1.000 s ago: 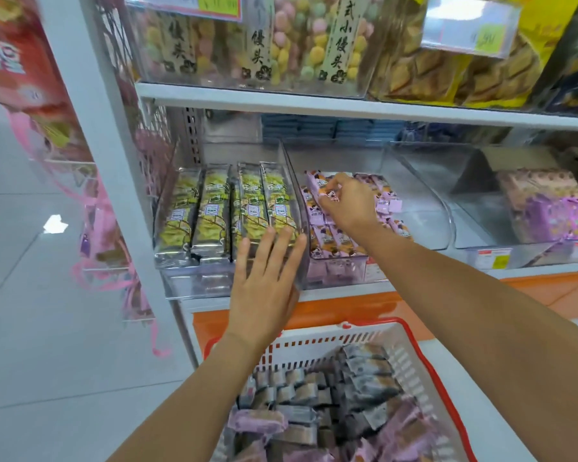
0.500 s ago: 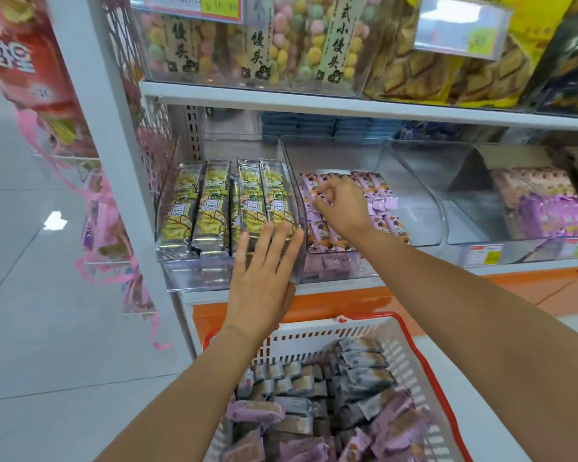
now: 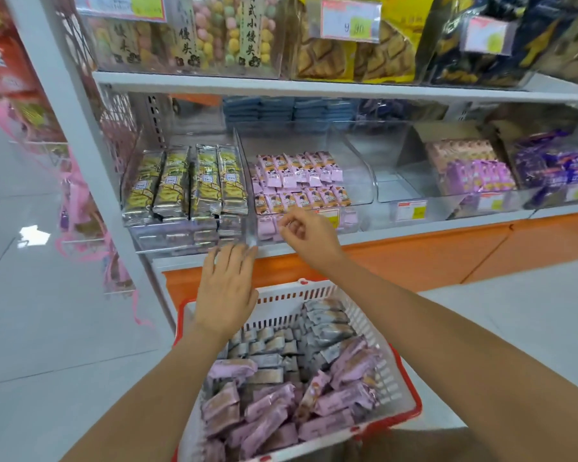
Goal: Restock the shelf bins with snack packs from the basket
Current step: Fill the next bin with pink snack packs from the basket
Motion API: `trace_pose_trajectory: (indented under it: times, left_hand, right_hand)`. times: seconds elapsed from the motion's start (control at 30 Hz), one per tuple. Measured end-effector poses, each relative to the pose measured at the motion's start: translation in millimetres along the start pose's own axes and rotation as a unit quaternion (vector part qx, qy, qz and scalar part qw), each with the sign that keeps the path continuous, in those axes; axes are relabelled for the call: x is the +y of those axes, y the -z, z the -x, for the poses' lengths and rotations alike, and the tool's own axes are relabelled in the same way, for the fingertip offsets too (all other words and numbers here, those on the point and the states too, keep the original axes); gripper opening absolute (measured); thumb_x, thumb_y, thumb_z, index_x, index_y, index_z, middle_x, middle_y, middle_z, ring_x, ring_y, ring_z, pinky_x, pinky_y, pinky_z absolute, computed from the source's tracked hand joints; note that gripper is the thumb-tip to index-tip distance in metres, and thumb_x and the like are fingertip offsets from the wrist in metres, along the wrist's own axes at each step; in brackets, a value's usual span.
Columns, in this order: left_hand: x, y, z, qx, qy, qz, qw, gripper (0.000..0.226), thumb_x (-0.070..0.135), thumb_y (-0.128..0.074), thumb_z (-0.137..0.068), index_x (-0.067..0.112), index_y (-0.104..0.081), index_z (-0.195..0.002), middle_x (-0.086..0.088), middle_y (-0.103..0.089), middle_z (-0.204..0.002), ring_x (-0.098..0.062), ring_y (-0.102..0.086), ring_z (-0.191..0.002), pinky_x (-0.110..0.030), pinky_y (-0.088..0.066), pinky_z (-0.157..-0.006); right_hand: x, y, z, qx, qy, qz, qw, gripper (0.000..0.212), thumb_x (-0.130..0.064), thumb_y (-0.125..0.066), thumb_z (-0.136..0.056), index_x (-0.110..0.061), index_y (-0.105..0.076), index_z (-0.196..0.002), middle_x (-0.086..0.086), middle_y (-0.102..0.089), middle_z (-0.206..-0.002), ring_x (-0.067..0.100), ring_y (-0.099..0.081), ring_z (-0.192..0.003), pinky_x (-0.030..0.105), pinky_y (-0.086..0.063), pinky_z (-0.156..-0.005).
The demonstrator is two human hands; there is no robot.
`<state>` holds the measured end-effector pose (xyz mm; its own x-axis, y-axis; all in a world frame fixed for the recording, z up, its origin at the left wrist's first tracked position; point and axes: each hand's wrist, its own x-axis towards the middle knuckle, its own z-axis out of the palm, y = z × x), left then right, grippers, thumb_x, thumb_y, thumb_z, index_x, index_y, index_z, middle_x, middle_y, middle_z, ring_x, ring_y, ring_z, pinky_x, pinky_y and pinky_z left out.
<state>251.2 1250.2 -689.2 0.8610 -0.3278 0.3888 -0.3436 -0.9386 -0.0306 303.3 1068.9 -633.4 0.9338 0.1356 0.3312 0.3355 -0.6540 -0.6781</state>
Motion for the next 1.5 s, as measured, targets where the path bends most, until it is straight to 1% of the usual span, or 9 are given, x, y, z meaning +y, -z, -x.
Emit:
trace_pose_trajectory:
  times: [0.17,0.3,0.6,0.9,1.03,1.17,1.27,1.4,1.5]
  left_hand:
    - [-0.6,-23.2,39.0,-0.132,0.016,-0.026,0.991,0.073,0.030,-0.080,-0.070,0.012,-0.056,-0.137,-0.016,-0.052,-0.142,-0.036,-0.040,-0.136,-0.053,-0.025,-0.114]
    - [-14.7,-44.9,67.2,-0.233,0.064,-0.064,0.968,0.066,0.044,-0.036,-0.102,0.019,-0.012,-0.158,-0.009,0.000,-0.166,-0.030,0.005,-0.153,-0.051,0.008,-0.120]
    - [-58.6,-102.9,116.0,-0.288,0.138,0.018,0.947,0.076,0.041,-0.031,-0.104,0.007,0.024,-0.144,-0.011,0.031,-0.155,-0.027,0.021,-0.149,-0.044,0.004,-0.124]
    - [-64.0,-126.4,129.7,-0.200,0.142,0.096,0.965,0.077,0.020,-0.058,-0.091,-0.003,-0.019,-0.153,-0.018,-0.009,-0.163,-0.031,-0.004,-0.151,-0.046,-0.013,-0.122]
    - [-65.1,-129.6,132.4,-0.206,0.139,0.082,0.965,0.076,0.024,-0.054,-0.094,-0.002,-0.016,-0.154,-0.017,-0.004,-0.163,-0.032,0.001,-0.151,-0.044,-0.007,-0.122]
    - [-63.9,-125.8,129.5,-0.215,0.142,0.089,0.962,0.073,0.027,-0.044,-0.099,0.002,-0.005,-0.156,-0.015,0.011,-0.163,-0.029,0.013,-0.151,-0.042,0.002,-0.123]
    - [-63.2,-119.3,126.9,-0.223,0.146,0.097,0.959,0.070,0.029,-0.038,-0.102,0.008,0.000,-0.156,-0.013,0.017,-0.163,-0.028,0.021,-0.149,-0.041,0.010,-0.122]
    - [-57.7,-108.4,113.4,-0.203,0.113,0.189,0.954,0.060,0.038,-0.027,-0.099,0.011,-0.034,-0.153,-0.013,-0.029,-0.159,-0.033,-0.021,-0.149,-0.042,-0.007,-0.122]
    - [-39.9,-93.8,92.9,-0.194,0.110,0.316,0.922,0.047,0.031,-0.040,-0.104,0.016,-0.041,-0.149,-0.008,-0.046,-0.149,-0.029,-0.039,-0.138,-0.046,-0.026,-0.117]
  right_hand:
    - [27.4,-19.4,45.6,-0.073,-0.040,0.005,0.997,0.011,-0.021,-0.066,-0.090,-0.015,-0.065,-0.098,-0.008,-0.057,-0.073,0.002,-0.050,-0.061,0.021,-0.044,-0.061]
    - [51.7,-56.8,75.8,-0.150,-0.075,0.029,0.985,0.020,-0.024,-0.066,-0.092,-0.013,-0.064,-0.108,-0.001,-0.061,-0.086,0.013,-0.056,-0.072,0.034,-0.051,-0.072]
    - [94.6,-155.2,113.7,-0.324,-0.132,0.082,0.933,0.028,-0.024,-0.063,-0.093,-0.012,-0.059,-0.118,0.006,-0.063,-0.117,0.023,-0.061,-0.105,0.037,-0.052,-0.091]
    - [110.3,-226.3,135.5,-0.375,-0.144,0.207,0.892,0.040,-0.027,-0.069,-0.087,-0.013,-0.058,-0.123,0.008,-0.057,-0.124,0.027,-0.055,-0.111,0.036,-0.047,-0.091]
    - [109.9,-233.4,134.2,-0.359,-0.154,0.200,0.899,0.024,-0.022,-0.069,-0.087,-0.014,-0.060,-0.108,0.004,-0.055,-0.119,0.024,-0.054,-0.107,0.034,-0.046,-0.090]
    - [104.0,-217.6,122.7,-0.320,-0.175,0.088,0.927,0.014,-0.018,-0.067,-0.088,-0.016,-0.061,-0.101,0.000,-0.062,-0.096,0.017,-0.059,-0.086,0.027,-0.044,-0.070]
    - [93.3,-189.2,108.0,-0.271,-0.170,0.014,0.947,0.012,-0.016,-0.065,-0.089,-0.016,-0.063,-0.101,-0.013,-0.050,-0.082,0.005,-0.049,-0.073,0.023,-0.037,-0.071]
    - [72.1,-149.3,89.8,-0.242,-0.171,-0.072,0.952,0.027,-0.017,-0.067,-0.089,-0.020,-0.059,-0.114,-0.004,-0.051,-0.081,0.006,-0.049,-0.070,0.016,-0.041,-0.066]
    - [50.9,-124.5,79.9,-0.201,-0.160,-0.144,0.956,0.030,-0.019,-0.071,-0.087,-0.021,-0.057,-0.114,-0.004,-0.054,-0.081,-0.001,-0.050,-0.065,0.015,-0.044,-0.065]
